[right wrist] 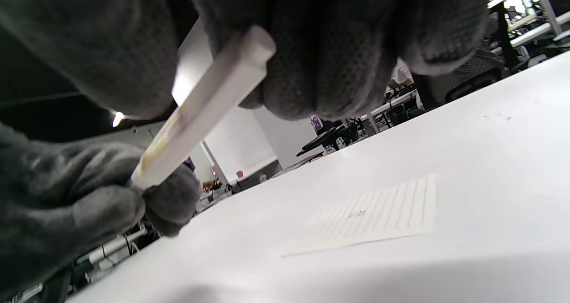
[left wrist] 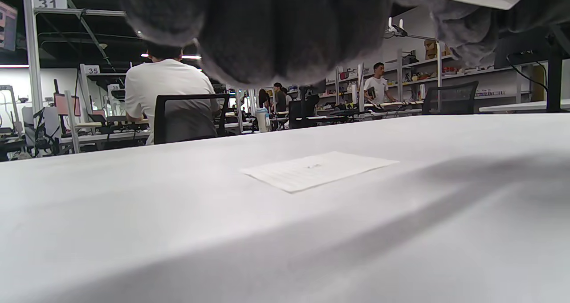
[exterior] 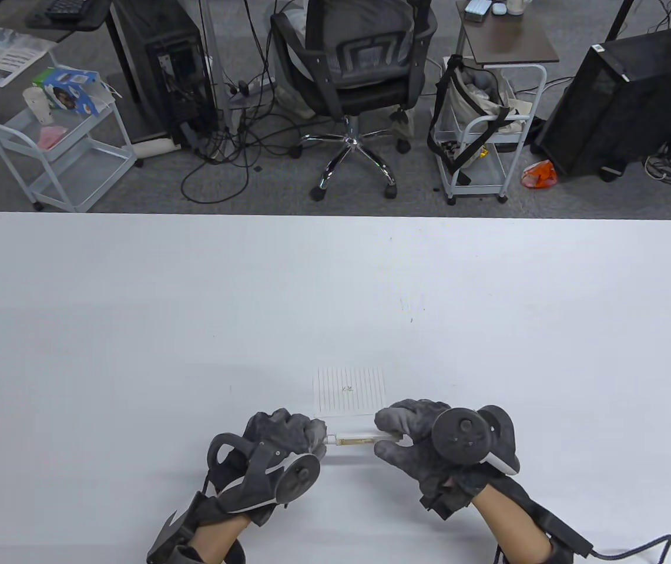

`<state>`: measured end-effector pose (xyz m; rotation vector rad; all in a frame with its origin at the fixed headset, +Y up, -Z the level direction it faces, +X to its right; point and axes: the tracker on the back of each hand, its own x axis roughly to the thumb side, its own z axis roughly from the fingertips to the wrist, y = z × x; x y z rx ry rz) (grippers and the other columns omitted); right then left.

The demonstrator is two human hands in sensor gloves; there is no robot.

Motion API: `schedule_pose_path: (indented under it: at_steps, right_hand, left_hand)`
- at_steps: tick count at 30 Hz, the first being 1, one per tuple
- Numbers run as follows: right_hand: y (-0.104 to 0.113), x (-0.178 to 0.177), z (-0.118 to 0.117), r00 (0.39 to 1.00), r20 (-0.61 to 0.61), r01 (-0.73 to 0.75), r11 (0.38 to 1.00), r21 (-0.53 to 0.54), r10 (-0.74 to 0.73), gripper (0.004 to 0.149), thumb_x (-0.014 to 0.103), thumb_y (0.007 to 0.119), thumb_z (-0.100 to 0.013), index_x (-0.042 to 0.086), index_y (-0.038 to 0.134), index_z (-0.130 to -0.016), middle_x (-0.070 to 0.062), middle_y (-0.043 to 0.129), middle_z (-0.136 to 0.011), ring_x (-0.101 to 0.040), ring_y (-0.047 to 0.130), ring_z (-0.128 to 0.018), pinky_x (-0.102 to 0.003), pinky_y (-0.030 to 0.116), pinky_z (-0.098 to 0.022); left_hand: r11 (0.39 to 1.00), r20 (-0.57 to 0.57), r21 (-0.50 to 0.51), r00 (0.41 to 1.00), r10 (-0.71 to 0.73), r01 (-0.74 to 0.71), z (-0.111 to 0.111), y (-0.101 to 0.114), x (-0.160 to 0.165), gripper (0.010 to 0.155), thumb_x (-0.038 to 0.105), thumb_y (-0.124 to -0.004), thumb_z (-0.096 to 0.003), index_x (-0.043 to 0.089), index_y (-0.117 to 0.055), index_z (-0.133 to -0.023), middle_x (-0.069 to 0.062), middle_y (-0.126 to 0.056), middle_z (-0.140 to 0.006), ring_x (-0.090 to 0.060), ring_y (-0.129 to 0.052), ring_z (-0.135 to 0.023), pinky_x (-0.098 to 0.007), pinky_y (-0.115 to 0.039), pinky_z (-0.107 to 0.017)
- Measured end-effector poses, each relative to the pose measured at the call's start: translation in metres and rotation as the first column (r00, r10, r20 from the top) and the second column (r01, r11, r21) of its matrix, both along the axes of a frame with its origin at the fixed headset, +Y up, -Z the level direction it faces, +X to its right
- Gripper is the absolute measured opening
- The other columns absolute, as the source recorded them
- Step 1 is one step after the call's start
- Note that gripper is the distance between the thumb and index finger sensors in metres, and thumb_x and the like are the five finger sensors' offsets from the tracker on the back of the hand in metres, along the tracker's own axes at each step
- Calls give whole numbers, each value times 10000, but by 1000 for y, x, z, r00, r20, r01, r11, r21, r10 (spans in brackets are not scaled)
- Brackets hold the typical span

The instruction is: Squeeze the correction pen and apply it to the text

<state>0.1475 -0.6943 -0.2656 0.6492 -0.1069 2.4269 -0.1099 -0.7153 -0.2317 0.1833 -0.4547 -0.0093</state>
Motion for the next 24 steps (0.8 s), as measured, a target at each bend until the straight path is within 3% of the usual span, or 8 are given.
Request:
schedule_pose_path:
  at_steps: [5, 12, 21, 24]
  right_hand:
    - [-7, 14, -6, 976, 104, 198, 977, -85, -189, 698, 626, 855, -348, 201, 752, -893, -74, 869, -880, -336, 894, -736, -518, 724, -620]
    - [-23, 10, -11, 927, 159, 370, 900, -231, -340, 732, 673, 842, -340, 191, 752, -883, -80, 870, -861, -339, 896, -718, -521, 724, -606]
    - [-37, -17, -9, 884, 151, 467, 816, -339, -443, 716, 704, 814, -343, 207, 762, -855, -66, 877, -833, -327, 898, -707, -517, 723, -605]
    - [-40, -20, -9, 865, 175, 500, 793, -348, -470, 637, 702, 803, -354, 231, 791, -782, -33, 911, -733, -298, 923, -635, -511, 738, -576]
  left_hand:
    - [991, -37, -64, 993, 115, -118, -8, 0, -11, 535, 542, -627, -395, 294, -789, -840, 78, -936, -736, -203, -961, -647, -418, -799, -548]
    - [945, -62, -149, 956, 286, -292, -11, 1, -17, 534, 550, -616, -405, 293, -790, -841, 79, -938, -730, -196, -966, -636, -408, -807, -541]
    - [935, -11, -193, 953, 302, -298, -5, 3, -2, 535, 556, -613, -409, 292, -799, -836, 84, -949, -717, -190, -989, -606, -398, -828, -520]
    - [935, 15, -204, 954, 300, -291, -2, 4, 3, 534, 551, -614, -409, 284, -804, -831, 77, -955, -709, -191, -994, -597, -399, -831, -514]
